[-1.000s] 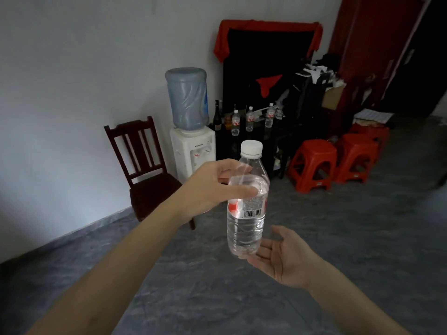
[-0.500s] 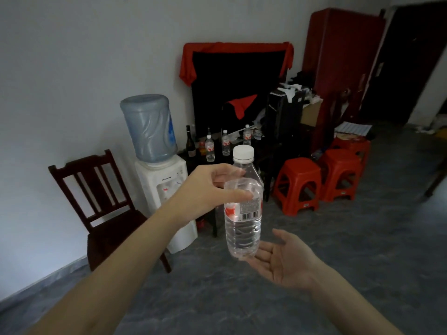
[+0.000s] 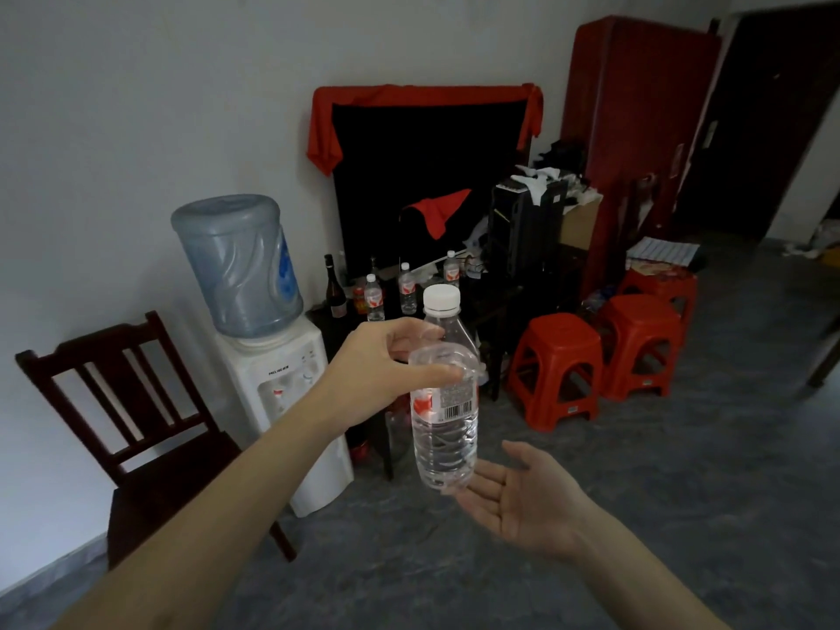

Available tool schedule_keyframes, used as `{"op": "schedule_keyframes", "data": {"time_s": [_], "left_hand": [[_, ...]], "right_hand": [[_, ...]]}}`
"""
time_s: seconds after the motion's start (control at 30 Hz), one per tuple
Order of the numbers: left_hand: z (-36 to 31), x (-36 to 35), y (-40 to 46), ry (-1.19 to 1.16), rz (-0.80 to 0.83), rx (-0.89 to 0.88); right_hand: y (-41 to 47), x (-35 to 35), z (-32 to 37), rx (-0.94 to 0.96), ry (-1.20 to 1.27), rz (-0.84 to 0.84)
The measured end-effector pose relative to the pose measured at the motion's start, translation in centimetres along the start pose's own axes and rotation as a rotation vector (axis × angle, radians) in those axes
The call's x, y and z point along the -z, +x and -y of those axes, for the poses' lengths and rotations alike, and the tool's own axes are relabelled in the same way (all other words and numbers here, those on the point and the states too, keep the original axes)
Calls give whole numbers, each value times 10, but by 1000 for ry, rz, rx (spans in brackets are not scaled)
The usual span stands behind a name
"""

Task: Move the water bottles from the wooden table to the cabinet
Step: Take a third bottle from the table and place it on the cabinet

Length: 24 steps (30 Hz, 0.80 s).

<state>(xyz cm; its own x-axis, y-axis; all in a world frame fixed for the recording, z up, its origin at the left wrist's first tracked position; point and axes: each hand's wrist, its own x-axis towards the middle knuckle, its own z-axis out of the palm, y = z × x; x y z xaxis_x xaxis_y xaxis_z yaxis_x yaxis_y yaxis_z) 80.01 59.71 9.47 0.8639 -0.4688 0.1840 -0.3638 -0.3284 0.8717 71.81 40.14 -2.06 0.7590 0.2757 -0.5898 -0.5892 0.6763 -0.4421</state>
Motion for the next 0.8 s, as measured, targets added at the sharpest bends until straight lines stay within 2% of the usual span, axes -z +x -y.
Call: {"op": "schedule_keyframes", "data": {"time_s": [0.43, 0.63, 0.8], "left_hand": [[73, 50, 153, 54, -28, 20], [111, 69, 217, 21, -50, 67], [136, 82, 249, 14, -68, 118]], "right_hand": [[141, -40, 132, -59, -183, 51], [204, -48, 176, -39, -135, 35], [247, -57, 204, -102, -167, 49]]}}
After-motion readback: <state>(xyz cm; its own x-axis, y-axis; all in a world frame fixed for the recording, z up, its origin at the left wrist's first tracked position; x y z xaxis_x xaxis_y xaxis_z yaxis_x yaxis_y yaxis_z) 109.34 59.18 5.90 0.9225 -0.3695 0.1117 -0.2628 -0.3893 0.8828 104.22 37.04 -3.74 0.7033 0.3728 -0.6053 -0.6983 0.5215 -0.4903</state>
